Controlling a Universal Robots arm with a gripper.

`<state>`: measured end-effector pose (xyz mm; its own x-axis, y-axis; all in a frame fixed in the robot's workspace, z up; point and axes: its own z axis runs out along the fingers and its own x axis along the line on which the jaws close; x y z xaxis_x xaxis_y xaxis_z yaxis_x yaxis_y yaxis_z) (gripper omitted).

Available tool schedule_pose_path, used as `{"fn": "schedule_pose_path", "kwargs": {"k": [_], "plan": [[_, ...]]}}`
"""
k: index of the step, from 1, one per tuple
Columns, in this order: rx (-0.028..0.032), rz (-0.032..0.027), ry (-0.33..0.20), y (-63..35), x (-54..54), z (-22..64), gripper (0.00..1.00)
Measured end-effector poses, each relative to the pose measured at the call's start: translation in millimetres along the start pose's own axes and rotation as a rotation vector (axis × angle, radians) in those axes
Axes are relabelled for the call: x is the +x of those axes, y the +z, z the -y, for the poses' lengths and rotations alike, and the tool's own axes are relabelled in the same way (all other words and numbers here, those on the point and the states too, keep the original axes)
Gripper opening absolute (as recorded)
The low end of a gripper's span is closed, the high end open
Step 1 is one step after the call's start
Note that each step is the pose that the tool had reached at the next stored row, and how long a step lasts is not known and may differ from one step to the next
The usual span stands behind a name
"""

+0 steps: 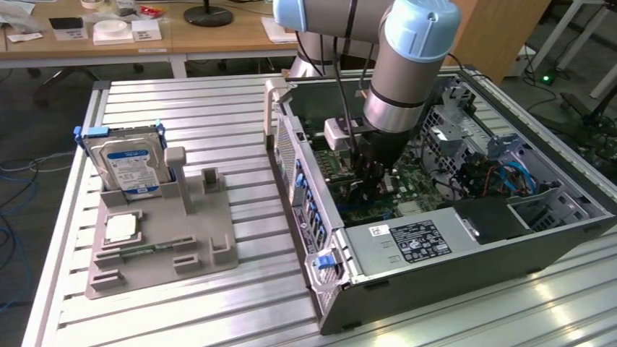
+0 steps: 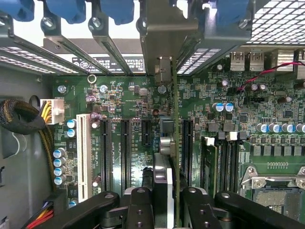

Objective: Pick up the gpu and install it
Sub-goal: 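Insert the gpu into the slot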

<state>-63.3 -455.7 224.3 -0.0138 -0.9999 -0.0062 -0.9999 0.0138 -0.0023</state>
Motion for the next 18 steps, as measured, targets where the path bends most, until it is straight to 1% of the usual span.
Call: {"fn": "schedule_pose_path", "kwargs": {"k": [6,10,18], "plan": [[0.0001,-0.0002,0.000,0.0,0.0,0.6,0.28],[-0.0002,0.0009,0.000,-0.1,0.0,2.3,0.28],[0.0001,0.0011,0.001,0.0,0.0,2.5,0.28]]}}
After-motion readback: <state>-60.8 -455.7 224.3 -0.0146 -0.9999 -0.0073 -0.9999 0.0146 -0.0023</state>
